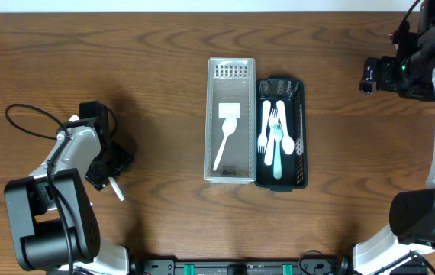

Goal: Pack container
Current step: 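Reach the left gripper to the next white spoon and grasp it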

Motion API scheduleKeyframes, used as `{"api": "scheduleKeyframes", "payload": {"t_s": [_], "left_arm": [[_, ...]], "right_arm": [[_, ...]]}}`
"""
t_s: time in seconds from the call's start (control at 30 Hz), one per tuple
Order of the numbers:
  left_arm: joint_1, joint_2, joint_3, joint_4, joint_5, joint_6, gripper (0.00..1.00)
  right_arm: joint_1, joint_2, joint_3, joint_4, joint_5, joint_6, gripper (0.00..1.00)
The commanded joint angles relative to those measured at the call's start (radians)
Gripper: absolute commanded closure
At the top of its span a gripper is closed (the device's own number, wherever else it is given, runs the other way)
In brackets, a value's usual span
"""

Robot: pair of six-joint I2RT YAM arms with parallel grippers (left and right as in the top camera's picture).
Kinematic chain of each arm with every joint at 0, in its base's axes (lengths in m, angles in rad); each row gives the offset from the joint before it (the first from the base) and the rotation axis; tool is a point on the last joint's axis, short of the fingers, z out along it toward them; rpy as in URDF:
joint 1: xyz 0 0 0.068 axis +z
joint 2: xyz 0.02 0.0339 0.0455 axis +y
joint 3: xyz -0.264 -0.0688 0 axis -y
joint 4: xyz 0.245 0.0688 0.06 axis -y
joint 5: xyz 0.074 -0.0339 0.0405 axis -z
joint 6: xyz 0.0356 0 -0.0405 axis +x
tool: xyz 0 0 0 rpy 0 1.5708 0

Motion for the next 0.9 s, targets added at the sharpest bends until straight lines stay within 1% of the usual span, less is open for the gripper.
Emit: {"api": "scheduleKeyframes", "payload": {"t_s": [0.0, 0.07, 0.13, 0.33, 0.53, 0.73, 0.77, 0.87], "left_arm": [[0.005, 0.012, -0.01, -0.006, -0.02, 0.002, 0.45], [0.005, 0.012, -0.01, -0.008, -0.02, 0.002, 0.54], [0.005, 0.012, -0.01, -0.01, -0.02, 0.002, 0.57], [0.005, 0.012, -0.01, -0.01, -0.02, 0.002, 0.76], [0.005, 0.012, -0.01, -0.009, -0.021, 0.002, 0.81], [0.005, 0.012, -0.01, -0.004, -0.021, 0.002, 0.82], [0.005, 0.012, -0.01, -0.001, -0.021, 0.002, 0.85], [0.005, 0.012, -0.01, 0.003, -0.021, 0.002, 0.87]], "right_arm": [[-0.003, 0.008, -0.003, -0.002, -0.006, -0.015, 0.01], [-0.003, 0.008, -0.003, -0.002, -0.006, -0.015, 0.01], [-0.003, 0.008, -0.003, -0.002, -0.006, -0.015, 0.01], [-0.003, 0.008, -0.003, -0.001, -0.006, -0.015, 0.01], [-0.003, 0.008, -0.003, -0.001, -0.006, -0.015, 0.01], [-0.003, 0.008, -0.003, -0.002, -0.006, -0.016, 0.01], [-0.003, 0.008, -0.003, -0.002, -0.006, -0.016, 0.01], [-0.003, 0.008, -0.003, -0.002, -0.006, -0.016, 0.01]]}}
